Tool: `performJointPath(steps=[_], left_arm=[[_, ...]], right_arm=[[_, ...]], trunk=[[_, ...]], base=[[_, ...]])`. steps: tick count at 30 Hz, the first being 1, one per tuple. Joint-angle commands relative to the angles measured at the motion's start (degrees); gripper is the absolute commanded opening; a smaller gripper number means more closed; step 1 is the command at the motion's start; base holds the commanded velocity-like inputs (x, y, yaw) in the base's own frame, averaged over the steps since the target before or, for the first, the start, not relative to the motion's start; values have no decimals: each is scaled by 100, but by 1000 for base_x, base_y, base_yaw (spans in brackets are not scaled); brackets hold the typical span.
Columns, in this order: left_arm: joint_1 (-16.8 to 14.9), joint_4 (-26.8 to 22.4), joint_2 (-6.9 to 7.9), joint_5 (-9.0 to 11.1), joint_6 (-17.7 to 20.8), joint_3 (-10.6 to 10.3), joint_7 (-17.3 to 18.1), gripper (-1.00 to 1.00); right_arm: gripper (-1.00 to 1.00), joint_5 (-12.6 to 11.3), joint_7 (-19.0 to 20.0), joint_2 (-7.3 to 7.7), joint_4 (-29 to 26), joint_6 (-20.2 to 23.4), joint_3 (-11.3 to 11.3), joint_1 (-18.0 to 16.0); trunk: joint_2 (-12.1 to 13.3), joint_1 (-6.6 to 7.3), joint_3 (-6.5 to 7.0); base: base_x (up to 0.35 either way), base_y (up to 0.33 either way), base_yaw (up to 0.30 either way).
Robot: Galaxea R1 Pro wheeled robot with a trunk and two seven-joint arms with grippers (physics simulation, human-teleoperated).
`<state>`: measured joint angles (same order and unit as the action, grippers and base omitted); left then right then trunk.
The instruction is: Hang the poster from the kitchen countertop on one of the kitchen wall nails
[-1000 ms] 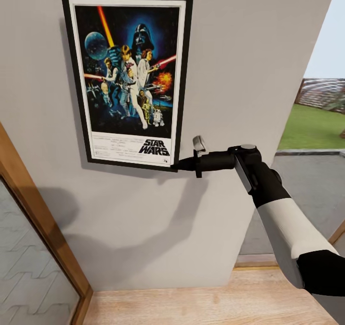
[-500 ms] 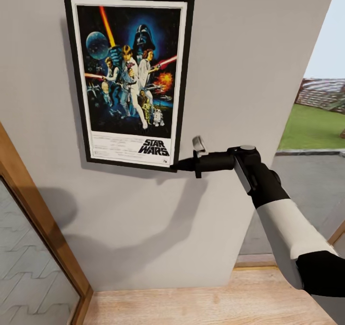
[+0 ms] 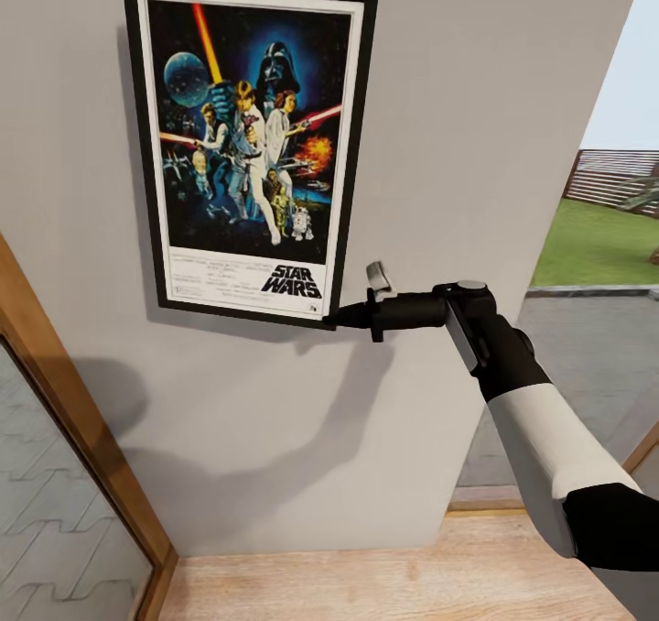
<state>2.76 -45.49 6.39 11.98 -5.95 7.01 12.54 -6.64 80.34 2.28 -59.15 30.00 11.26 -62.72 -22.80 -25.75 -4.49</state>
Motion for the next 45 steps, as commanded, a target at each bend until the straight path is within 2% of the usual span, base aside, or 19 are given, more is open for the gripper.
performJointPath(steps=[1, 10, 14, 20, 21, 45], left_arm=[[-1, -3, -1, 51, 5, 9, 39, 100], [-2, -4, 7, 52, 17, 6, 38, 100], [3, 2, -61, 51, 3, 10, 38, 100], [2, 4, -88, 50, -2, 11, 40, 100], [3, 4, -90, 50, -2, 11, 39, 100], [-1, -4, -94, 50, -3, 11, 39, 100]], right_arm=[[-100, -45, -5, 7, 1, 66, 17, -6], [-100, -18, 9, 8, 1, 66, 47, -12], [-100, -140, -3, -62, 47, 79, 156, 26], [-100, -322, -9, -90, 60, 84, 201, 45], [-100, -536, -9, -92, 61, 84, 204, 45], [-100, -528, -10, -96, 61, 85, 228, 49]], trunk=[[-12, -4, -11], [-12, -4, -11], [-12, -4, -11], [-12, -4, -11], [-12, -4, -11], [-12, -4, -11]], base=[[0, 0, 0], [0, 0, 0], [0, 0, 0], [0, 0, 0], [0, 0, 0], [0, 0, 0]])
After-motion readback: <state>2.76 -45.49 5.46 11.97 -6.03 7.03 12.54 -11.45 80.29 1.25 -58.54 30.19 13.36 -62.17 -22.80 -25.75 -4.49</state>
